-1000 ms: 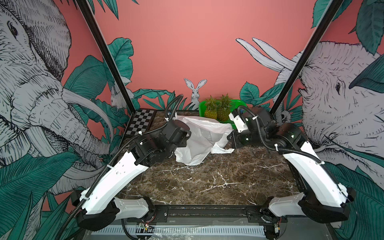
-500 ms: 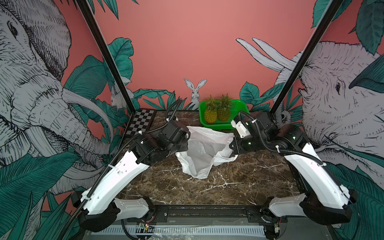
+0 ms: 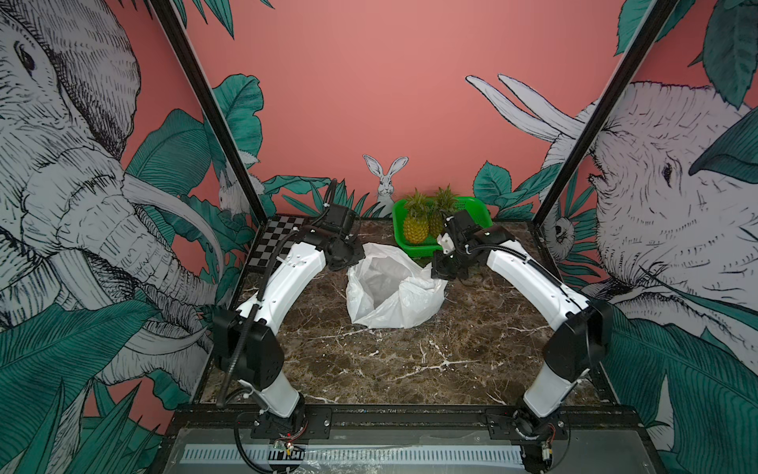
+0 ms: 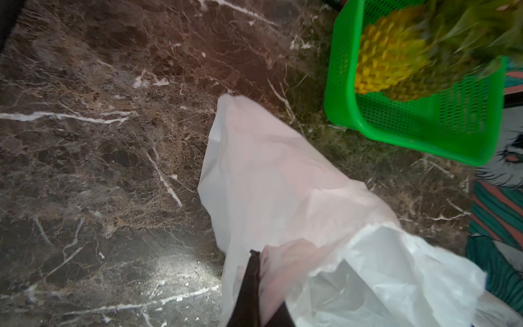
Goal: Place the pineapple into a plastic bag & tie a knot
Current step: Pick up the plastic bag at the center of the board.
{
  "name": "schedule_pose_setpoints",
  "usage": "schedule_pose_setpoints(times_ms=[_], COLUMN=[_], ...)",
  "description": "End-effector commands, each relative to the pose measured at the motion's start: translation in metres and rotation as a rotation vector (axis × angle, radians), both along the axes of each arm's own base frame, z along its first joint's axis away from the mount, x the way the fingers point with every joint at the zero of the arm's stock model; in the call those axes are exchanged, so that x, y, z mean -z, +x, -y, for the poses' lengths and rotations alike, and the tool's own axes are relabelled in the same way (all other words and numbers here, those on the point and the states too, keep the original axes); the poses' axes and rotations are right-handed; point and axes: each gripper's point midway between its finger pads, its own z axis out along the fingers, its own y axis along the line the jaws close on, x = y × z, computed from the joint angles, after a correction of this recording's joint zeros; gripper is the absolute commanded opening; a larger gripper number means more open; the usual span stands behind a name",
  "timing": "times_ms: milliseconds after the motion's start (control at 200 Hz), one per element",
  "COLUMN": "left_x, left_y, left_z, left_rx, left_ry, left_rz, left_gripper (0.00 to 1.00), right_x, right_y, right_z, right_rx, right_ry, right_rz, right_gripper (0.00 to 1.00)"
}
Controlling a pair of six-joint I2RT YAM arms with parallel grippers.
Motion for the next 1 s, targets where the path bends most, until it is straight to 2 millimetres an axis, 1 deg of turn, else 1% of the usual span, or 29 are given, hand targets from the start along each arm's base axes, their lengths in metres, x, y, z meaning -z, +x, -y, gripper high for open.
schedule_pose_setpoints(times_ms=[0,75,105,125,150,180,205,265,315,400,460,520,560,680,775,835,900,995], left_x=[-0.017,-0.032,-0.041,-0.047,-0.054,-0.067,-0.076,-0.095,-0.107,-0.121,-0.122,-0.117,-0.111,-0.079,-0.050,-0.038,-0.030,-0.024], left_y=[0.013,0.022,0.025,0.025,0.026,0.023,0.021,0.012,0.002,-0.018,-0.032,-0.044,-0.051,-0.067,-0.076,-0.079,-0.080,-0.075], left_z=[-0.002,-0.003,-0.003,-0.002,-0.002,-0.001,-0.001,-0.005,-0.009,-0.020,-0.030,-0.039,-0.045,-0.055,-0.073,-0.083,-0.089,-0.086], left_rx=[0.055,0.061,0.068,0.073,0.081,0.093,0.104,0.124,0.137,0.157,0.161,0.156,0.150,0.139,0.081,0.044,0.015,0.013], left_ry=[-0.003,-0.018,-0.026,-0.031,-0.034,-0.045,-0.050,-0.051,-0.041,-0.015,0.021,0.050,0.070,0.104,0.170,0.203,0.216,0.205], left_rz=[0.095,0.152,0.185,0.205,0.230,0.268,0.296,0.356,0.396,0.445,0.458,0.458,0.453,0.411,0.363,0.360,0.373,0.389], left_gripper=[0.00,0.00,0.13,0.26,0.40,0.56,0.64,0.80,0.87,0.92,0.95,0.97,0.98,0.99,0.99,0.99,0.99,0.99], right_x=[-0.019,-0.023,-0.026,-0.029,-0.032,-0.034,-0.036,-0.039,-0.041,-0.043,-0.044,-0.046,-0.046,-0.046,-0.046,-0.046,-0.045,-0.045], right_y=[0.003,0.003,0.003,0.002,0.001,0.001,0.000,-0.001,-0.001,0.000,0.001,0.001,0.001,0.001,0.000,-0.001,-0.001,-0.002], right_z=[0.006,0.012,0.013,0.014,0.014,0.014,0.013,0.011,0.010,0.008,0.008,0.007,0.007,0.007,0.008,0.008,0.008,0.009], right_rx=[0.002,0.015,0.024,0.026,0.027,0.029,0.032,0.040,0.049,0.058,0.061,0.059,0.058,0.053,0.050,0.048,0.047,0.042], right_ry=[-0.007,0.002,0.012,0.018,0.025,0.033,0.041,0.064,0.081,0.096,0.102,0.104,0.104,0.107,0.102,0.101,0.098,0.094], right_rz=[0.082,0.092,0.097,0.103,0.108,0.112,0.113,0.116,0.119,0.122,0.127,0.132,0.131,0.130,0.129,0.128,0.126,0.125], right_gripper=[0.00,0.00,0.00,0.00,0.00,0.00,0.00,0.00,0.00,0.01,0.01,0.01,0.01,0.01,0.00,0.01,0.01,0.01])
